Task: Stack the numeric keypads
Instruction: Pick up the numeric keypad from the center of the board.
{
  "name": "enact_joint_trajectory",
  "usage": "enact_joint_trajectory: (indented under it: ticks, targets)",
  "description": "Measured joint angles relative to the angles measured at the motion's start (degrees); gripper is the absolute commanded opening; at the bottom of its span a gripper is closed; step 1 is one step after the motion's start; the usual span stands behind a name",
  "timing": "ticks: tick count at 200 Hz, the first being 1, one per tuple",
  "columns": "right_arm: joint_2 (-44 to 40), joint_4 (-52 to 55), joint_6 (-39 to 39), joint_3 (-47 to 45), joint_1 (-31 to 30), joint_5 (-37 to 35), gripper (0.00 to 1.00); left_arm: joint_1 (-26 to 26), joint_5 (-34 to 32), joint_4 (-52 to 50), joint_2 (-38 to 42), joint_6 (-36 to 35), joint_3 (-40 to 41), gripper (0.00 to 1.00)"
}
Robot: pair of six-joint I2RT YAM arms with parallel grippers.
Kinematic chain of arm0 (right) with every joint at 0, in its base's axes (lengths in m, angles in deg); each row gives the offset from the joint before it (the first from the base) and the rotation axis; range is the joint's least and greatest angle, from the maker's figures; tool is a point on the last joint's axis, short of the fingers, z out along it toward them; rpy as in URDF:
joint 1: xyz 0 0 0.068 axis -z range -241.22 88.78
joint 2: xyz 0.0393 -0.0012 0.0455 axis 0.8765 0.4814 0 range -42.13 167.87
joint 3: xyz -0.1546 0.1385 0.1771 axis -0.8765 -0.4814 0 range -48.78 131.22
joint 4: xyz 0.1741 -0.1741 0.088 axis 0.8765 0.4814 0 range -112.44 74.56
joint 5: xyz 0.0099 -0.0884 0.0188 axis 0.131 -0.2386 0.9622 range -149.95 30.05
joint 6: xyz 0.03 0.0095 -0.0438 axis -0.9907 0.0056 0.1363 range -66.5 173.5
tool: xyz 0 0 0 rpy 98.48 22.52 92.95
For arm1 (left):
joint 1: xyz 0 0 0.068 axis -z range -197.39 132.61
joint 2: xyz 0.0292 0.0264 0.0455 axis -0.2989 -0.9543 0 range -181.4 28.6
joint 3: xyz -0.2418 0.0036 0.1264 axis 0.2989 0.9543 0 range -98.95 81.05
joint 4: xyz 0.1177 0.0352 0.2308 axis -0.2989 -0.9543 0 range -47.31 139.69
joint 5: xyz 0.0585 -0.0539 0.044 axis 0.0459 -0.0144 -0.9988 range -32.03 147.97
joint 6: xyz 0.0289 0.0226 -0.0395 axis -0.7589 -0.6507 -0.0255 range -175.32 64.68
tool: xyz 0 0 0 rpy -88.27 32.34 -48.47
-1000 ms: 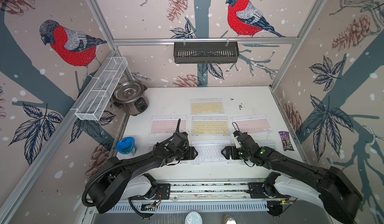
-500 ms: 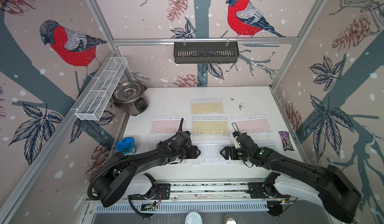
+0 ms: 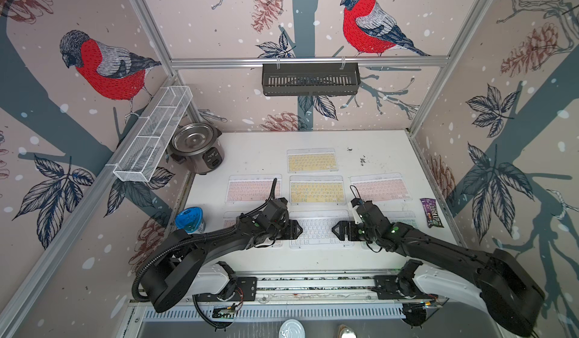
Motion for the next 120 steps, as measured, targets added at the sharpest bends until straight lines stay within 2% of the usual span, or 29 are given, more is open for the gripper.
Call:
enact_joint_trajectory:
  ticks: [120]
  targets:
    - [-1.16, 0.28, -0.48, -0.17, 1.33, 1.73, 1.0, 0.48, -0.17, 2.73, -1.03, 0.02, 0.9, 0.66]
